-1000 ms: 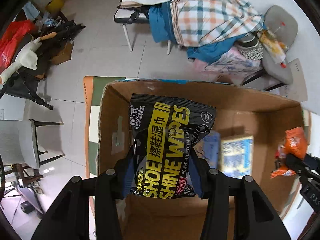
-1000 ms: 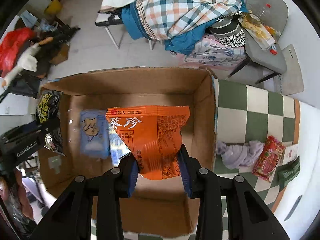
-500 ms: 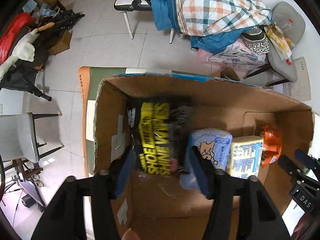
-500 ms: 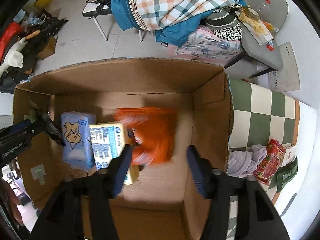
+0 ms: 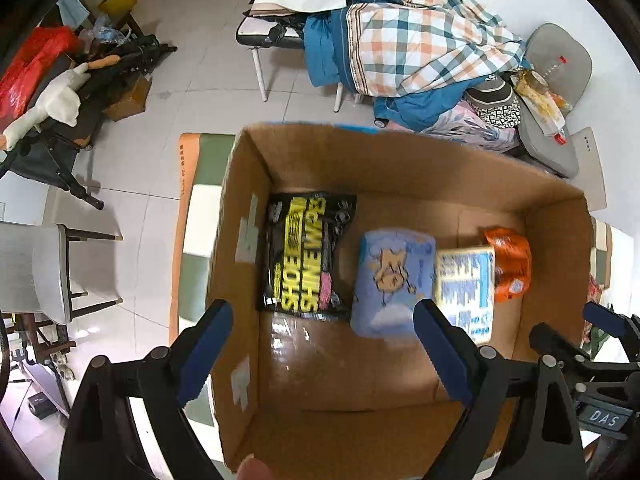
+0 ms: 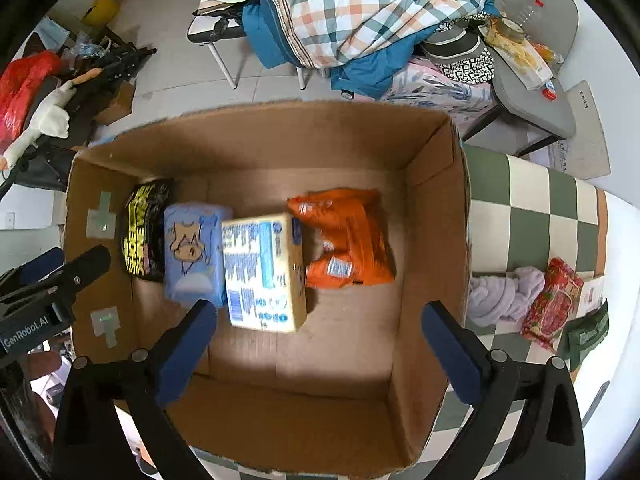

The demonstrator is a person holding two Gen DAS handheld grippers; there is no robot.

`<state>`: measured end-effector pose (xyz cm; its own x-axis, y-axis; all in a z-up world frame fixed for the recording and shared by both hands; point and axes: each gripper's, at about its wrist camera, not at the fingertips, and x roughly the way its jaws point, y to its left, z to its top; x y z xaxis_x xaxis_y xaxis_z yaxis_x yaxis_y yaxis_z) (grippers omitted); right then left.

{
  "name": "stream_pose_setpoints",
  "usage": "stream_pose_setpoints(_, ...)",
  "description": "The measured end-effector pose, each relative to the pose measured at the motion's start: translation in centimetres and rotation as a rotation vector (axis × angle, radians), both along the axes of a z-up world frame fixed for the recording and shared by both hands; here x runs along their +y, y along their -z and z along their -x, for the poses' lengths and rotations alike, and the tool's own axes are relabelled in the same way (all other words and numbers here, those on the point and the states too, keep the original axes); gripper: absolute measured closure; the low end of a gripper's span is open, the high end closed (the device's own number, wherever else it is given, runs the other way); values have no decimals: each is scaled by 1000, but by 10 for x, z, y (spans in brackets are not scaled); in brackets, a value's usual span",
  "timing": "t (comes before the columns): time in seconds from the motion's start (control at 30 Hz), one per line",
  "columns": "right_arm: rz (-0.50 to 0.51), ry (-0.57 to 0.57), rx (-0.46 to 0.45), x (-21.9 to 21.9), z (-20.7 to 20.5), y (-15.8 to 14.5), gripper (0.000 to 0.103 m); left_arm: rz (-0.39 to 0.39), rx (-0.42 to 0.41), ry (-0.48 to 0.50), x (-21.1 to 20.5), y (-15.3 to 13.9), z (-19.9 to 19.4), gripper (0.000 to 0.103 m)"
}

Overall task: Organize soft objects
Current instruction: 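Lift both tools out of the box toward the remaining items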

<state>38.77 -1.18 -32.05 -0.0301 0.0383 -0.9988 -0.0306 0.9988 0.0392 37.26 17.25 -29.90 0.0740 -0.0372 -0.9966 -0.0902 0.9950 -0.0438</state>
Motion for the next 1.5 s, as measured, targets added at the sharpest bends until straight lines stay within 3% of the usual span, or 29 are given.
stream_pose_setpoints(0.5,4,-23,-106,-7,81,-45,0,-24,-165,-12,-18,-60,80,10)
stream_pose_setpoints(0.83,-45,-40,-244,-23,156,-121,0,-42,-315,15,-37,-140,159,10)
stream_pose_setpoints(1.07,-93,-47,-328,-31,203,-173,0,-40,-368,16,-44,-180,201,10)
stream_pose_setpoints(1.3,-178,-18,-350,-49,228,-196,0,-16,-376,7,-56,-196,220,10)
stream_pose_setpoints(1.5,-242,104,-332,-105,235,-193,0,-59,-380,119,-109,-204,211,10)
